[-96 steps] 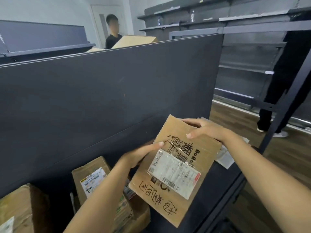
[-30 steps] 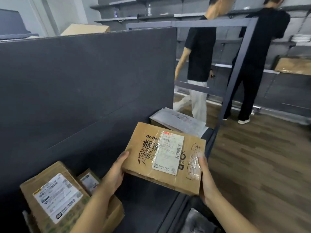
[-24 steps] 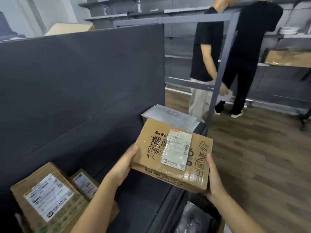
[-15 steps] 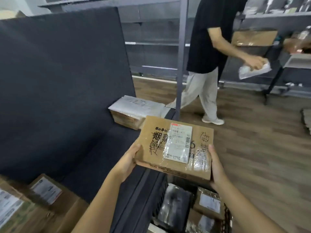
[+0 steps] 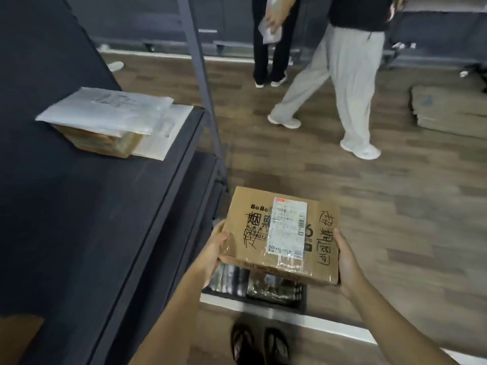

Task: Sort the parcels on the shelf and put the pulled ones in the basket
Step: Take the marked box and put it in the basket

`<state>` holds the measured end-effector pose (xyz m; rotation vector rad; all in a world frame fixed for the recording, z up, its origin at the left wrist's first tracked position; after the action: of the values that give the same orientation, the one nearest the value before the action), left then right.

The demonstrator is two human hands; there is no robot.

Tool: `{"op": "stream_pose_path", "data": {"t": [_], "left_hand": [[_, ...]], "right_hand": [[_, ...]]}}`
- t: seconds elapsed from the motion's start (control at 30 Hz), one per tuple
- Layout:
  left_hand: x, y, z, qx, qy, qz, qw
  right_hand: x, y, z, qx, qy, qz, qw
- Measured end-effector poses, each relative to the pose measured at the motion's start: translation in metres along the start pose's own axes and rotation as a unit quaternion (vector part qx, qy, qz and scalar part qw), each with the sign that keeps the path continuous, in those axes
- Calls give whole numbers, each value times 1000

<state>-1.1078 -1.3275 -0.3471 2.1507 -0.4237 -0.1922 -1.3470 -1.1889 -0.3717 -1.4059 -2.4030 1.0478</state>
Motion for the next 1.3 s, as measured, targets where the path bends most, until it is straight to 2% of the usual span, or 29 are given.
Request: {"op": "stream_pose_path", "data": {"t": [0.1, 0.33, 0.57, 0.7, 0.9, 1.17, 1.3], "left_hand": [[-4, -57, 32, 59, 12, 13, 998], [-11, -178, 112, 124, 61, -29, 990], [-16, -298, 165, 162, 87, 2, 983], [-30, -324, 180, 175, 79, 16, 981], [-30, -345, 204, 189, 95, 21, 977], [-33, -338, 222, 177, 78, 25, 981], [-33, -343, 224, 159, 81, 3, 984]], "right_hand": [[18, 35, 34, -35, 30, -13, 999], [46, 145, 134, -115, 96, -47, 988], [80, 222, 214, -110, 143, -103, 978], [91, 235, 235, -69, 158, -156, 973], [92, 243, 264, -8, 184, -277, 943], [83, 238, 276, -6, 205, -287, 936], [84, 237, 272, 29, 209, -272, 939]]}}
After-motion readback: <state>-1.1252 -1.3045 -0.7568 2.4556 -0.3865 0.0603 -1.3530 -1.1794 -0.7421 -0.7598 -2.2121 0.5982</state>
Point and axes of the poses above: each hand's wrist, its own z-axis towards the middle knuckle, its own x-axis out of the back of the hand, y = z × x, the point moved 3 cm from there along z, towards the middle knuckle, and after that the axes turned 11 degrees about y, right-handed, at the moved point
